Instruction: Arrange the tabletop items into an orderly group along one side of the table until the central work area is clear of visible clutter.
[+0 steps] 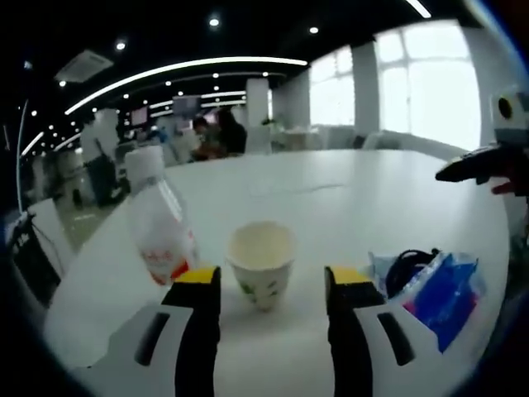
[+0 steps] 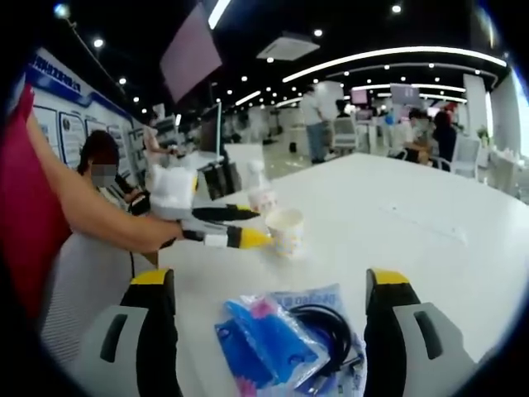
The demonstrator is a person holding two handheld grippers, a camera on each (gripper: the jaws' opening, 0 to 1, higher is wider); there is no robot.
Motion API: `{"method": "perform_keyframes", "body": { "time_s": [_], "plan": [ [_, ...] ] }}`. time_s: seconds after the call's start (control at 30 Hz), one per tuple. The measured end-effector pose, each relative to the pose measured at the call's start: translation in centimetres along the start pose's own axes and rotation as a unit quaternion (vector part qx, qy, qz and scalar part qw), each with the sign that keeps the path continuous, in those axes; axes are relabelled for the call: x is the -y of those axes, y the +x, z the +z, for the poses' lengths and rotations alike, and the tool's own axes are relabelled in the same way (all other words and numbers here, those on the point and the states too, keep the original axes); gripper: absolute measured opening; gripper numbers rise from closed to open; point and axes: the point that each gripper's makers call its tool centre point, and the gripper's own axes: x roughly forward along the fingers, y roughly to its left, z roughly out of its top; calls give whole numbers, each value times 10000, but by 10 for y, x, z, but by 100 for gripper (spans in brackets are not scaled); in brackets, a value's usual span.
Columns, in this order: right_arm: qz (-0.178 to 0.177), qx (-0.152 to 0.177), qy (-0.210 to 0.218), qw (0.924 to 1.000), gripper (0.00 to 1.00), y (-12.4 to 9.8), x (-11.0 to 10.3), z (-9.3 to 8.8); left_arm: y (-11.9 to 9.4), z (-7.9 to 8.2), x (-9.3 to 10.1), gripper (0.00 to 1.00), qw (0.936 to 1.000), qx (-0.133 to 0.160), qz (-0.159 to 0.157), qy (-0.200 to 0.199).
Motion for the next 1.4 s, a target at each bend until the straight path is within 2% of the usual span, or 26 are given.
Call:
{"method": "perform_keyframes", "body": {
  "time_s": [0.17, 0.43, 0.7, 0.9, 1.1, 1.27, 1.4],
  "plan": [
    [-34, 9, -16, 10000, 93, -4, -2, 1, -10, 15, 12, 46, 9996, 147, -212, 64],
    [-152, 26, -17, 9999, 93, -13, -2, 2, -26, 33, 47, 44, 9967, 395, -709, 93],
    [-428, -26, 14, 9991, 93, -29, -3, -5, -41, 42, 74, 44, 9914, 480, -1196, 229],
    [-632, -201, 64, 9978, 92, -38, -9, -16, -50, 36, 88, 44, 9865, 378, -1549, 372],
    [-893, -365, 181, 9952, 92, -48, -16, -25, -58, 22, 106, 41, 9794, 146, -1942, 530],
    [-1101, -398, 301, 9927, 91, -56, -24, -26, -63, 16, 111, 40, 9749, 51, -2137, 626],
    [-1316, -423, 361, 9897, 91, -63, -25, -28, -58, 15, 110, 40, 9722, 45, -2224, 729]
  ]
}}
